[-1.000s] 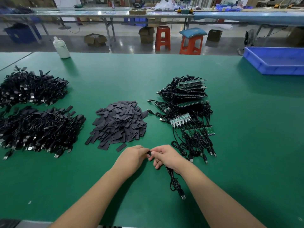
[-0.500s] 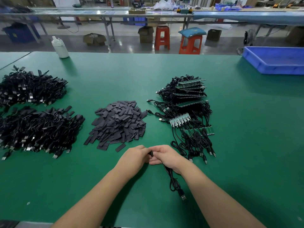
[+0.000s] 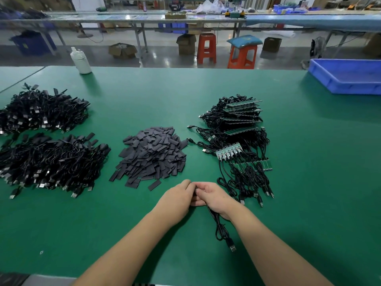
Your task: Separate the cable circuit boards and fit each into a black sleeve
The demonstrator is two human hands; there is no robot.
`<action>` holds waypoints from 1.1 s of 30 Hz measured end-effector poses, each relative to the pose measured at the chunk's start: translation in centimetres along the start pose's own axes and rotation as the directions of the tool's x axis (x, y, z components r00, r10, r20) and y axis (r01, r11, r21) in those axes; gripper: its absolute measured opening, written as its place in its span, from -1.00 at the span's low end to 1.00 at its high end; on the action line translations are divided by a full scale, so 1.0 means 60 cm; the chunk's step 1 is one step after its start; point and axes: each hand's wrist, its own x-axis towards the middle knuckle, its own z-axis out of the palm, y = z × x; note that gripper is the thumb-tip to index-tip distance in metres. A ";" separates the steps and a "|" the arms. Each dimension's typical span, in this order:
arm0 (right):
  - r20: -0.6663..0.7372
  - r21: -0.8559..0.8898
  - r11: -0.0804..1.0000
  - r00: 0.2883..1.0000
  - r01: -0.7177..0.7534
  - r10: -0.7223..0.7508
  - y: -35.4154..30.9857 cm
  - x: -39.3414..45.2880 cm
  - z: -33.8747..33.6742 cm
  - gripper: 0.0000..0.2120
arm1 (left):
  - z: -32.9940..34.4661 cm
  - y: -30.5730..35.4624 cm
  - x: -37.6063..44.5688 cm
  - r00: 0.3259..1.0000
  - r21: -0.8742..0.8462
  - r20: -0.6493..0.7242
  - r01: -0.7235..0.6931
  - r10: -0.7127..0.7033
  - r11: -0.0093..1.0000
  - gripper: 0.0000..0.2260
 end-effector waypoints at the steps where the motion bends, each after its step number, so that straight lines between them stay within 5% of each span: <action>1: -0.005 -0.010 1.000 1.000 0.006 -0.006 -0.001 -0.001 0.003 -0.68 | 0.002 0.000 -0.002 1.000 -0.042 -0.027 0.014 -0.016 0.999 -0.57; 4: -0.096 -0.023 0.999 0.995 0.022 -0.024 -0.005 -0.006 0.006 -0.71 | 0.007 0.009 -0.010 0.960 -0.327 -0.196 0.127 -0.199 0.936 -0.51; 6: -0.191 0.072 0.996 0.981 0.051 -0.036 -0.009 -0.007 0.009 -0.73 | 0.005 0.019 -0.016 0.862 -0.567 -0.304 0.178 -0.405 0.804 -0.60; 8: -0.275 0.247 0.962 0.960 0.117 -0.046 -0.019 -0.006 0.014 -0.77 | 0.001 0.027 -0.021 0.817 -0.707 -0.238 0.224 -0.525 0.670 -0.70; 12: -0.374 0.547 0.785 0.924 0.291 -0.081 -0.058 0.005 0.030 -0.81 | -0.009 0.043 -0.031 0.919 -0.761 -0.054 0.215 -0.390 0.612 -0.87; 17: -0.375 0.555 0.768 0.920 0.320 -0.113 -0.094 0.019 0.051 -0.79 | -0.037 0.035 -0.026 0.903 -0.886 -0.007 0.194 -0.430 0.421 -0.95; 19: -0.393 0.311 0.910 0.909 0.274 -0.139 -0.098 0.021 0.047 -0.73 | -0.054 0.012 -0.026 0.876 -0.891 -0.021 0.202 -0.483 0.405 -0.95; 21: -0.412 -0.250 0.953 0.871 0.174 -0.267 -0.094 0.019 0.021 -0.66 | -0.075 -0.033 -0.026 0.822 -0.892 -0.040 0.227 -0.568 0.392 -0.92; 23: -0.364 -0.767 0.642 0.824 -0.001 -0.433 -0.079 0.009 -0.022 -0.64 | -0.101 -0.099 -0.032 0.756 -0.844 -0.099 0.281 -0.647 0.457 -0.91; 24: -0.329 -0.885 0.458 0.806 -0.082 -0.491 -0.071 0.002 -0.045 -0.65 | -0.115 -0.138 -0.037 0.723 -0.786 -0.147 0.328 -0.674 0.524 -0.91; 26: -0.324 -0.941 0.264 0.798 -0.214 -0.508 -0.054 -0.011 -0.087 -0.66 | -0.142 -0.219 -0.051 0.669 -0.652 -0.220 0.441 -0.710 0.617 -0.83; 30: -0.322 -0.945 0.166 0.884 -0.281 -0.338 -0.028 -0.033 -0.128 -0.60 | -0.175 -0.356 -0.074 0.562 -0.353 -0.312 0.680 -0.766 0.643 -0.72; 33: -0.294 -0.954 0.155 0.896 -0.255 -0.332 -0.027 -0.042 -0.133 -0.63 | -0.181 -0.404 -0.082 0.545 -0.148 -0.196 0.806 -0.815 0.574 -0.73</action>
